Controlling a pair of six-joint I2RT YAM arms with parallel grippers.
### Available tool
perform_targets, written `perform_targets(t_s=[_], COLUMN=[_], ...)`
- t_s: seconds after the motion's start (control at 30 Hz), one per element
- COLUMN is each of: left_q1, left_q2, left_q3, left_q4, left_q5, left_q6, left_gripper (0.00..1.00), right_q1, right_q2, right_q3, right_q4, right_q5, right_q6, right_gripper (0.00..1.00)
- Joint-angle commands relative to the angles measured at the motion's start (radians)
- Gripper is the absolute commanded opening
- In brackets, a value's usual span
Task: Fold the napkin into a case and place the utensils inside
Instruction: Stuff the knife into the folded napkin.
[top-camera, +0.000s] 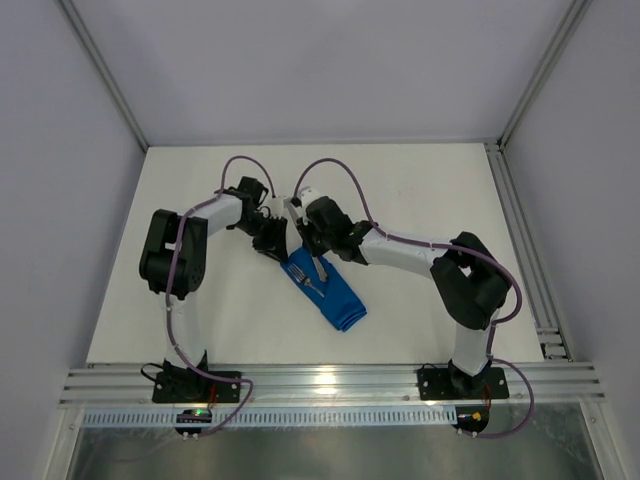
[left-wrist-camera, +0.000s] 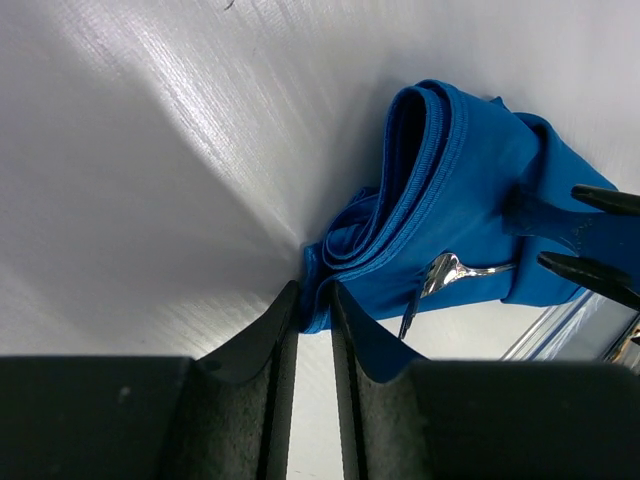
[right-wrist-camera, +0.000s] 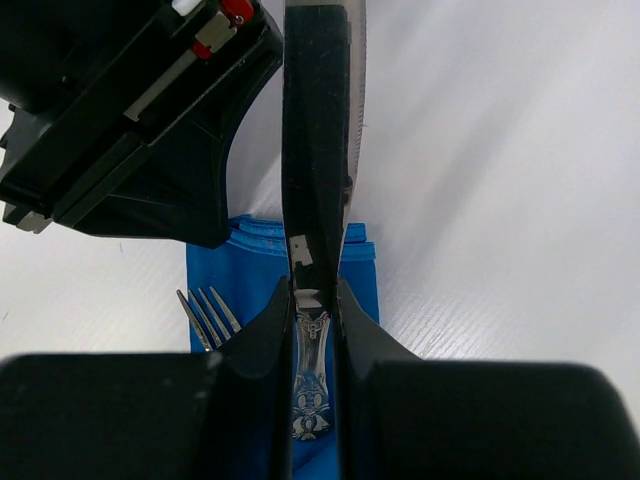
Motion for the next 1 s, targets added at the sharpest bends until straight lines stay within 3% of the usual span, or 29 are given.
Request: perform_targets(t_s=[0.0,0.17,0.27,0.6,0.97], left_q1=[-0.009,-0.009,-0.009,-0.009,-0.006], left_q2=[0.043,0.048,0.048,0.043,0.017], left_q3=[0.011,0.011,0.011,0.014,-0.014], left_q4=[-0.008,-0.012,-0.009,0.031,0.086], left_q5=[-0.011,-0.008,-0.008,0.026,0.039], left_q6=[0.002,0.007,0.011,-0.016,-0.054], left_gripper=[0.2,0.13,0.0,0.0,0.0], right_q1=[0.003,0.008,0.014,0.07,0.1], right_q2=[-0.001,0.003,0.003,0.007,0.008], right_q3=[0.019,0.021,0.021,0.011,-0.021], right_q4=[0.029,0.026,0.029,-0.109,-0.236], right_q5=[0.02,0.023,0.02,0.089,0.129], right_q6=[-0.021,-0.024,-0.025,-0.1,-0.047], right_gripper=[0.04,0.04,0.04,0.04,0.04])
